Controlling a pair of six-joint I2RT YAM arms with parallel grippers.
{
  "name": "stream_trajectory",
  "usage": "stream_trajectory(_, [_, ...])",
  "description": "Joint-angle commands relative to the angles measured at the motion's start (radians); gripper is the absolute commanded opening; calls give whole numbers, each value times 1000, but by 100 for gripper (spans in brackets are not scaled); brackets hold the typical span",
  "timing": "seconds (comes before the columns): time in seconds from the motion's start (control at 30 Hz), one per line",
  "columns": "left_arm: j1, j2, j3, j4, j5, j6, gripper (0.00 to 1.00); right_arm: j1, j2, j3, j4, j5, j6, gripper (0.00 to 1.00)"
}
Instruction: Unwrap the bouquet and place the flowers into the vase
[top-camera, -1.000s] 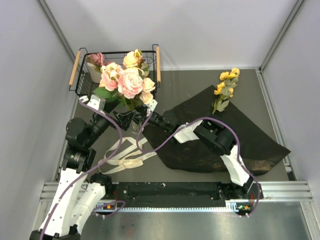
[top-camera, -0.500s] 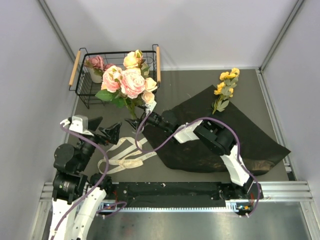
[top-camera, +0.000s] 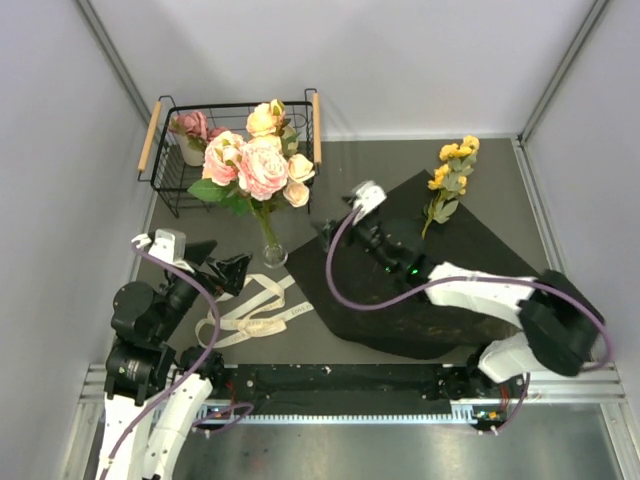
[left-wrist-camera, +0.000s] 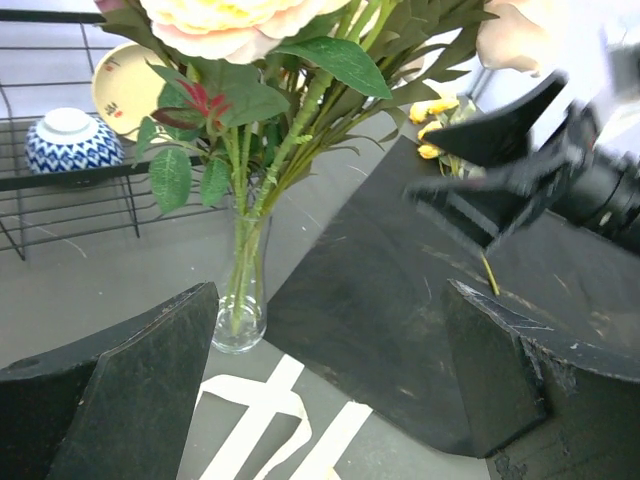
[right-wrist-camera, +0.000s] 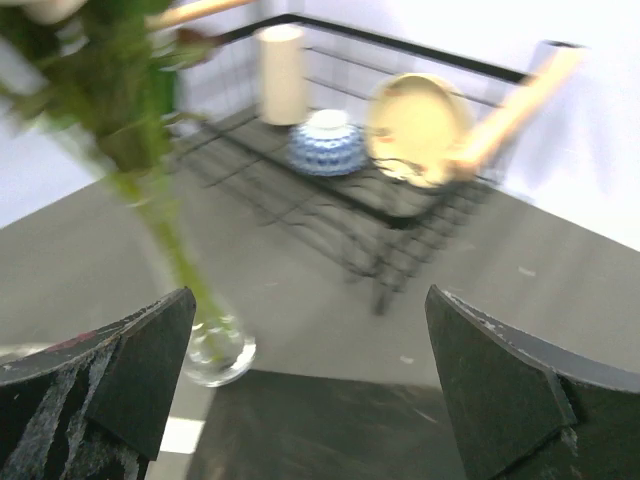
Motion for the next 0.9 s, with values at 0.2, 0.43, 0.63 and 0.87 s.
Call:
stream_trajectory(0.2, [-1,73,-6,96,150,-60,98,-517,51,365,-1177,321,562,99])
stream_trajectory(0.43, [-1,37,20,23,158,-61,98,-721,140,364,-1131,89,738,88])
stream_trajectory(0.63, [-1,22,18,-6,170,-72,98,-743,220,323,-1035,-6,800,44])
stream_trajectory(0.87, [-1,86,7,38,325,-123,98,-743,272,315,-1016,-20,808,55])
